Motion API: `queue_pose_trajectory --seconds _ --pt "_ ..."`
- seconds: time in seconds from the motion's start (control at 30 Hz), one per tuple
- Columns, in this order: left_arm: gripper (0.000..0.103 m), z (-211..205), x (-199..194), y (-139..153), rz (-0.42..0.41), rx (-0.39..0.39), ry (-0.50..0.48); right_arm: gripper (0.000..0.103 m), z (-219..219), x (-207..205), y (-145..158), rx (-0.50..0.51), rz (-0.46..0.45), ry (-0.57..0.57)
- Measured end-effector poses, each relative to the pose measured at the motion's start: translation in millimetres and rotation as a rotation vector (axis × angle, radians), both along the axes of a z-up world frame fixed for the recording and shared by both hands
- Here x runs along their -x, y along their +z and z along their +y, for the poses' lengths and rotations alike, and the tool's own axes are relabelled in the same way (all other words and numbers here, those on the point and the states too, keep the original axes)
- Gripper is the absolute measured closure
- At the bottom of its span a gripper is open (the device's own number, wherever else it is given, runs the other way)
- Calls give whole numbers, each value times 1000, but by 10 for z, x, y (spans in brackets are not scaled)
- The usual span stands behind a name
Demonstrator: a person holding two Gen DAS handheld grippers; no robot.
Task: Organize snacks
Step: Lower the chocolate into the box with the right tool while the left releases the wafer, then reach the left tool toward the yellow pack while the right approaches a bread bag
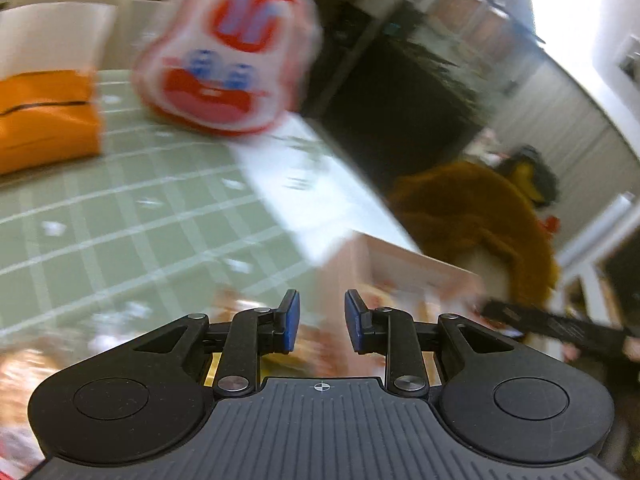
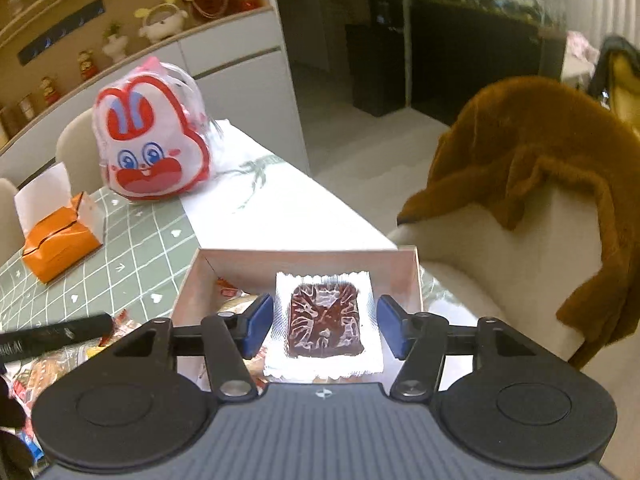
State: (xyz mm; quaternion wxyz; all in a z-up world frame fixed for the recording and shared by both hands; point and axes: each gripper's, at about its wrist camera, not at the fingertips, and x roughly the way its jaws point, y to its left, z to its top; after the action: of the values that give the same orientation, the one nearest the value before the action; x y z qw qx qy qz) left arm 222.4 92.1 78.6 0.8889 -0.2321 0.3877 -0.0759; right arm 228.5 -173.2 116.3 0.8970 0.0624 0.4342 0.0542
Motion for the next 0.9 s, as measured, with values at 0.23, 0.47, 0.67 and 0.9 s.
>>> queue_pose_trajectory --seconds 0.23,0.47,0.67,0.9 --pt "74 102 -266 -241 41 -41 4 41 24 449 21 6 -19 47" --pt "76 -18 -417 -398 95 -138 -18 40 140 1025 29 6 -10 125" --pt "78 0 38 -398 82 -187 -113 39 426 1327 -74 12 7 270" --pt "79 -58 558 -382 108 -148 -125 38 650 1453 -276 -70 59 290"
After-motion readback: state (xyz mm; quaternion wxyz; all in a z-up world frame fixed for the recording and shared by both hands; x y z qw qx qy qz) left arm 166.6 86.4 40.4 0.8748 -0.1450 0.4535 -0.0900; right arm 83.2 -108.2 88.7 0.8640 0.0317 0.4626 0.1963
